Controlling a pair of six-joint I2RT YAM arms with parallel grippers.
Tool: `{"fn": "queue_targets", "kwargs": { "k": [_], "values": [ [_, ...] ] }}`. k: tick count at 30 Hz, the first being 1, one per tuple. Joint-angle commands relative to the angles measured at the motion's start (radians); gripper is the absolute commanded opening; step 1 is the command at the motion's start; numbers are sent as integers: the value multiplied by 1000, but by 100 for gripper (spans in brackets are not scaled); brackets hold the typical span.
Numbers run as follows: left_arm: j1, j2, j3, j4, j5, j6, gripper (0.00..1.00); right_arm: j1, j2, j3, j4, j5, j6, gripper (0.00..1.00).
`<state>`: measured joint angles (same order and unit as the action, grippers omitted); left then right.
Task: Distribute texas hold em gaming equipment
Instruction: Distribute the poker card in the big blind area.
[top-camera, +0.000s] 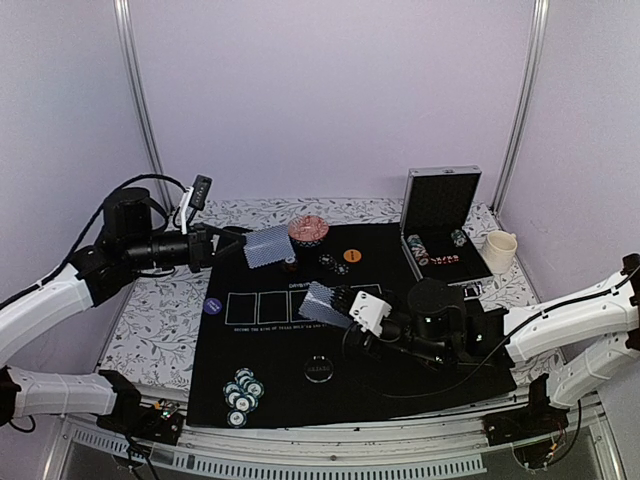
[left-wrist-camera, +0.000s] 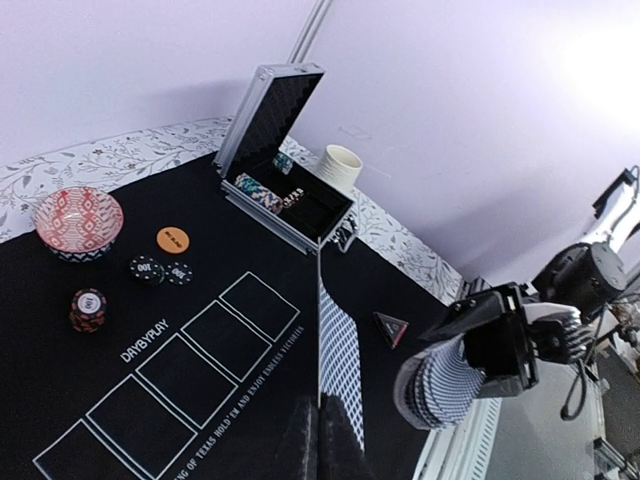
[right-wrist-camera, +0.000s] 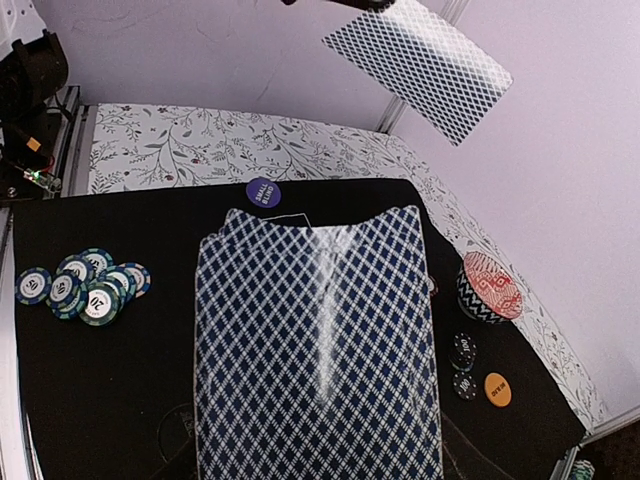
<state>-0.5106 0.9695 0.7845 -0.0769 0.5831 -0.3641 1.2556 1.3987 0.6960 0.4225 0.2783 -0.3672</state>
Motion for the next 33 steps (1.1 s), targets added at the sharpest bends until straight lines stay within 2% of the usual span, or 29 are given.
{"fn": "queue_targets", "kwargs": {
  "k": [1,5,14,21,24,28,33],
  "values": [
    [29,78,38,50,-76,9,0,-11,-75,-26,-9,25,34,52],
    [47,184,52,125,-91,-32,0,-27,-123,-33,-60,35,64,51],
    [71,453,79,450,-57,-297,0,-65,-184,-34,-155,58,144,50],
    [-16,778,250,581,-99,-378,0,-88,-166,-10,-225,53,196,49],
    [-44,925,368,579,-52,-417,0,-91,-164,1,-246,54,204,49],
    [-43,947,363,653,-95,-461,0,-94,-155,16,-282,55,214,49],
    [-36,968,406,589,-97,-419,0,-95,-152,27,-304,67,213,49]
  ]
}}
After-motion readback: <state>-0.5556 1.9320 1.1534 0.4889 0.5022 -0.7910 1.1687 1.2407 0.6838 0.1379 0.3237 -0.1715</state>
